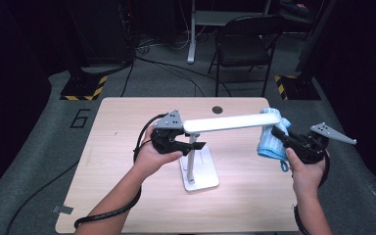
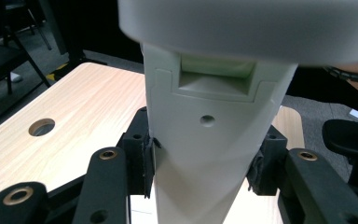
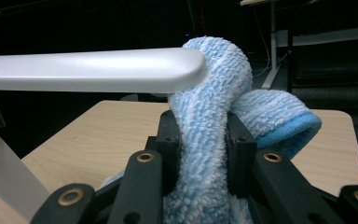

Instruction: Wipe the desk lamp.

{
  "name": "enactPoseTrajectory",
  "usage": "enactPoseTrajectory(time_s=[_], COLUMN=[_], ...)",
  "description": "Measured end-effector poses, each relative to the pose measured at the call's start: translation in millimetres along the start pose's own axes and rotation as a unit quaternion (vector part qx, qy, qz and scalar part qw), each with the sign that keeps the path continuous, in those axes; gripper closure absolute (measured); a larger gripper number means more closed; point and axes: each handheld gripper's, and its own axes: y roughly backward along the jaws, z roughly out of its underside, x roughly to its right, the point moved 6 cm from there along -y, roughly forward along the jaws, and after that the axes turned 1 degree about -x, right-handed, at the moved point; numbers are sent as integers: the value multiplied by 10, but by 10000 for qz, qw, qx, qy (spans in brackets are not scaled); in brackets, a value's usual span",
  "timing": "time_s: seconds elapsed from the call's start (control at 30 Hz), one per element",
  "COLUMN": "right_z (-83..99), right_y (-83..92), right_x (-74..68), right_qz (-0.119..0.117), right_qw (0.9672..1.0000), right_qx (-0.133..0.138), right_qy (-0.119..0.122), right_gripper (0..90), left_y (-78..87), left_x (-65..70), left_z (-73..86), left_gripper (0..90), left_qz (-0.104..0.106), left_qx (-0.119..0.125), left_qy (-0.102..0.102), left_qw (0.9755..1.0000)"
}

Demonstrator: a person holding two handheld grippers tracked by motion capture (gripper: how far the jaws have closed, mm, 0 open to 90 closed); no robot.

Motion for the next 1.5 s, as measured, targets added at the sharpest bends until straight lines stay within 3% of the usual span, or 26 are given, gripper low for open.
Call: enactPoseTrajectory(time_s=[0.27, 0.4, 0.47, 0.63, 0.83, 1.07, 1.2, 1.37, 1.5], right_z=[-42, -72, -104, -276, -512, -607, -663, -701, -636], right_y=[56, 79, 102, 227, 370, 285, 274, 165, 24], right_x=[115, 212, 278, 357, 255, 101, -49, -205, -172], right_qz=[-162, -227, -260, -234, -559, -925, -1403, -1444, -1336], right_qw=[9984, 9973, 9976, 9969, 9935, 9889, 9836, 9783, 9811], right_qx=[-175, -249, -248, -92, 93, 35, 175, -96, -357], right_qy=[512, 647, 590, 752, 988, 1162, 1121, 1482, 1354], right_gripper=[717, 717, 716, 716, 716, 713, 714, 712, 707], left_y=[13, 20, 22, 18, 8, 21, 6, 14, 15], left_x=[-20, -26, -25, -27, -19, -34, -24, -28, -23], left_z=[7, 13, 15, 13, 14, 27, 22, 32, 37], left_gripper=[523, 522, 522, 522, 521, 520, 519, 518, 519], left_qz=[109, 135, 143, 155, 161, 197, 226, 229, 200], left_qx=[32, 51, 56, 52, 88, 162, 156, 206, 238], left_qy=[-8, 10, 9, -1, -14, 49, 19, 42, 45], left_qw=[9999, 9999, 9999, 9999, 9998, 9997, 9996, 9995, 9995])
